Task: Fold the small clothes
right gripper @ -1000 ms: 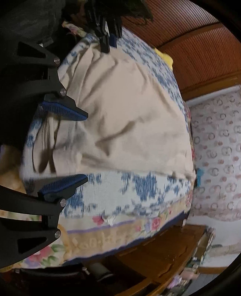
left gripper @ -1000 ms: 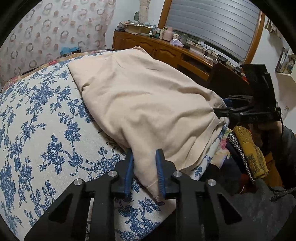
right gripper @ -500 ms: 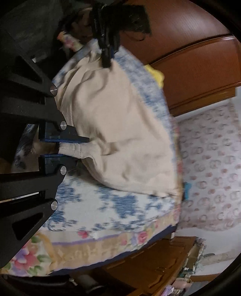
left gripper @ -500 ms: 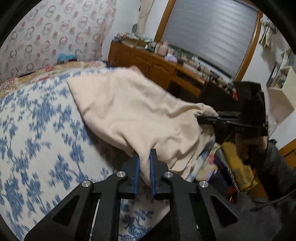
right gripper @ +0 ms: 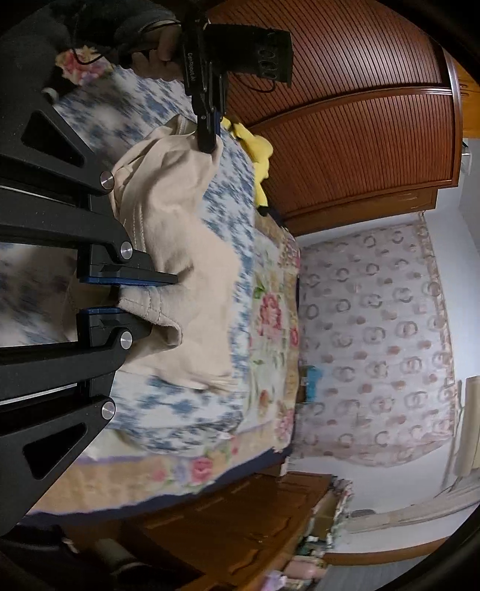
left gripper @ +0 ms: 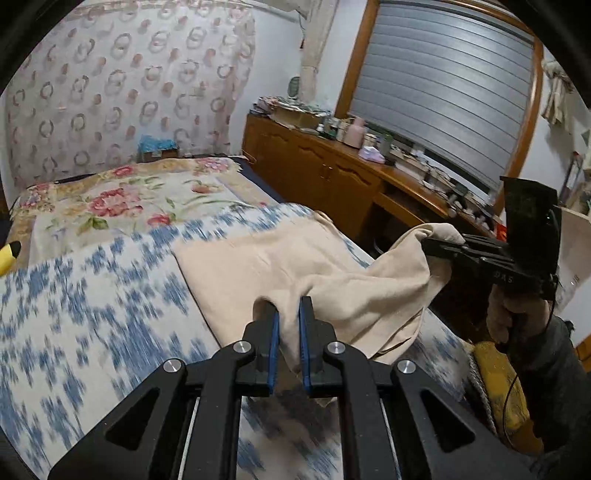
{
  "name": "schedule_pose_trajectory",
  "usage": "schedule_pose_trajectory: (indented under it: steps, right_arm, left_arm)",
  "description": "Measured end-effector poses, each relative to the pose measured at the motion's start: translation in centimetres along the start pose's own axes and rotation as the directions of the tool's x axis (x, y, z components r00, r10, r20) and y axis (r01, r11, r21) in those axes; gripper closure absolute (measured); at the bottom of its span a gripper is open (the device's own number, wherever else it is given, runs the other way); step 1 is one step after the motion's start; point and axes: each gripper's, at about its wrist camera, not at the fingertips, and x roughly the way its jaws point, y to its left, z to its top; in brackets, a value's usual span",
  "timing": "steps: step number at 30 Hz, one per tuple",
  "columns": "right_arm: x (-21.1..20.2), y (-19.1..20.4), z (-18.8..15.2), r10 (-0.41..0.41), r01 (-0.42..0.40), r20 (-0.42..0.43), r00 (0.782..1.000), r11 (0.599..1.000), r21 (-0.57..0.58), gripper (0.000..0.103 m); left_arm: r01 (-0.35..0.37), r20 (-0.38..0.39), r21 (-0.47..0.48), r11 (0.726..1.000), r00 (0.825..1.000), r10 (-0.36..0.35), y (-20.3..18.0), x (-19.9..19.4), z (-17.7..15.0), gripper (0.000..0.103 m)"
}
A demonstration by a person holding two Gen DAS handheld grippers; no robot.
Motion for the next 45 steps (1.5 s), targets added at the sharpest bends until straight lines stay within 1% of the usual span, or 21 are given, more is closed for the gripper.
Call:
schedule_pose_trajectory:
  steps: [3, 9, 14, 19, 21, 22, 23, 24, 25, 26, 27, 29, 30, 31, 32, 36, 39, 42, 45]
  right_arm:
    - [2.9, -0.6, 1.7, -0.017, 0.016, -0.009, 1.000, 1.000, -0.018, 0.095]
    - [8.3, -1.7, 4.1, -0.036, 0.036, -0.048, 0.998, 0.999, -0.005, 0.095]
    - [11.8, -3.0, 6.2, -0.043, 0.043, -0.086, 0.995, 0.999, 0.007, 0.095]
    - [13.8, -3.6, 7.1, -0.055, 0.056, -0.125, 0.991, 0.998, 0.002, 0.094]
    - [14.1, -3.7, 7.8, -0.067, 0.067, -0.128, 0.990, 0.998, -0.007, 0.089]
    - [14.0, -3.7, 7.9, -0.075, 0.075, -0.125, 0.989, 0.997, -0.011, 0.087]
    - [13.7, -3.7, 8.0, -0.082, 0.081, -0.122, 0.989, 0.997, -0.014, 0.080]
    - [13.6, -3.5, 8.3, -0.090, 0.089, -0.118, 0.989, 0.996, -0.015, 0.070]
    - [13.4, -3.3, 8.4, -0.100, 0.098, -0.114, 0.988, 0.995, -0.016, 0.063]
    - [13.0, -3.3, 8.4, -0.105, 0.103, -0.109, 0.988, 0.994, -0.018, 0.056]
    - [12.6, -3.3, 8.4, -0.107, 0.105, -0.105, 0.989, 0.994, -0.020, 0.055]
    - [11.5, -3.0, 8.2, -0.119, 0.117, -0.093, 0.989, 0.993, -0.028, 0.053]
    - [11.0, -2.9, 8.0, -0.122, 0.119, -0.090, 0.989, 0.992, -0.031, 0.049]
    - [10.7, -2.9, 7.6, -0.118, 0.115, -0.092, 0.989, 0.993, -0.033, 0.049]
    - [10.3, -2.8, 7.3, -0.112, 0.109, -0.097, 0.989, 0.993, -0.037, 0.047]
    - [10.1, -2.4, 5.8, -0.090, 0.081, -0.149, 0.985, 0.994, -0.067, 0.045]
    - [10.6, -2.0, 5.1, -0.080, 0.064, -0.196, 0.977, 0.994, -0.091, 0.045]
    - [11.6, -1.8, 5.2, -0.078, 0.054, -0.230, 0.970, 0.992, -0.110, 0.045]
    - [12.8, -1.7, 6.0, -0.092, 0.060, -0.237, 0.967, 0.989, -0.137, 0.045]
  left_arm:
    - [-0.015, -0.001, -0.014, 1.000, 1.000, 0.015, 1.7, 1.6, 1.6, 0.093]
    - [-0.044, -0.026, -0.053, 0.998, 0.999, 0.042, 4.8, 4.7, 3.5, 0.092]
    - [-0.063, -0.055, -0.064, 0.996, 0.997, 0.059, 6.1, 7.0, 4.0, 0.092]
    - [-0.074, -0.106, -0.062, 0.995, 0.992, 0.067, 6.7, 8.9, 3.3, 0.092]
    - [-0.067, -0.112, -0.059, 0.996, 0.992, 0.060, 6.7, 9.0, 3.3, 0.090]
    - [-0.061, -0.109, -0.058, 0.996, 0.993, 0.055, 6.7, 8.9, 3.3, 0.086]
    - [-0.055, -0.104, -0.056, 0.997, 0.993, 0.049, 6.8, 8.6, 3.3, 0.077]
    - [-0.052, -0.097, -0.055, 0.997, 0.994, 0.047, 6.7, 8.3, 3.4, 0.072]
    - [-0.049, -0.086, -0.056, 0.997, 0.995, 0.044, 6.9, 7.9, 3.5, 0.064]
    - [-0.036, -0.074, -0.057, 0.998, 0.997, 0.032, 7.0, 7.2, 3.4, 0.062]
    - [-0.029, -0.074, -0.057, 0.998, 0.997, 0.024, 7.2, 6.9, 3.3, 0.062]
    - [-0.024, -0.079, -0.060, 0.998, 0.997, 0.019, 7.6, 6.4, 2.9, 0.050]
    - [-0.024, -0.084, -0.060, 0.998, 0.996, 0.019, 7.8, 6.1, 2.5, 0.047]
    - [-0.025, -0.095, -0.061, 0.998, 0.995, 0.019, 7.9, 6.0, 2.0, 0.041]
    - [-0.026, -0.114, -0.059, 0.998, 0.993, 0.019, 8.0, 6.1, 1.4, 0.039]
    - [-0.051, -0.168, -0.033, 0.998, 0.985, 0.045, 8.0, 7.1, 0.1, 0.039]
    - [-0.048, -0.199, -0.033, 0.998, 0.979, 0.041, 8.0, 8.1, -0.2, 0.039]
    - [-0.044, -0.217, -0.009, 0.999, 0.975, 0.041, 7.5, 9.2, 0.0, 0.039]
    - [-0.060, -0.235, 0.019, 0.998, 0.970, 0.063, 7.2, 10.6, 0.5, 0.039]
